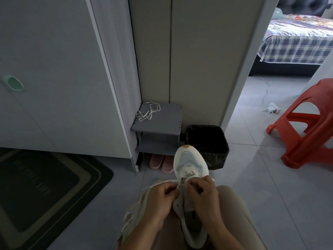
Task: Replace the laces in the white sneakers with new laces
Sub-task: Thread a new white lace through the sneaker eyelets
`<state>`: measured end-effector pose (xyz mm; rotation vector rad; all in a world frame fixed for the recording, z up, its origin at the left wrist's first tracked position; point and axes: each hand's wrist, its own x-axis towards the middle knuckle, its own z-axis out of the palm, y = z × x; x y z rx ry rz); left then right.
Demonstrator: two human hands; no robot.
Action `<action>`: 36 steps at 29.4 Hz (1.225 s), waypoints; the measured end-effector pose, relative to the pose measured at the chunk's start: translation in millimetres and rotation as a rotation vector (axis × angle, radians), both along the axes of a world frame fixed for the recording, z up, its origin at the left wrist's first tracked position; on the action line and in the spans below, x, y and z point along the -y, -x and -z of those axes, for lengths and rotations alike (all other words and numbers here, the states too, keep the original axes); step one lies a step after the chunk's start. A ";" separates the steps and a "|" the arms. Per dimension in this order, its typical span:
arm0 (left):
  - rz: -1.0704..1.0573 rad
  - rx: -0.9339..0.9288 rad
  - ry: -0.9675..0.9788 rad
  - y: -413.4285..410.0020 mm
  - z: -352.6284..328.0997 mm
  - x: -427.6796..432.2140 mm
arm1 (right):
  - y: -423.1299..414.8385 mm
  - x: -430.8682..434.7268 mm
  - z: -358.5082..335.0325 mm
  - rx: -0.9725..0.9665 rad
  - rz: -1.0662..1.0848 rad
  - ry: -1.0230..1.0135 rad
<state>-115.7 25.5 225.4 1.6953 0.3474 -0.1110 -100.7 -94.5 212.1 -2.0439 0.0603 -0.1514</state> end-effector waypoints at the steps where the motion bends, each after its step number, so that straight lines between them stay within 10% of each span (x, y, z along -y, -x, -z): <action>1: 0.003 -0.002 0.002 0.0 -0.5 0.0 | 0.0 -0.3 1.5 0.016 -0.003 0.012; 20: -0.021 0.043 0.020 1.9 -1.5 0.4 | 2.9 1.9 17.7 0.172 -0.014 0.256; 36: -0.164 -0.020 0.018 0.5 -3.0 -18.3 | 4.5 11.7 2.3 0.025 -0.112 -0.001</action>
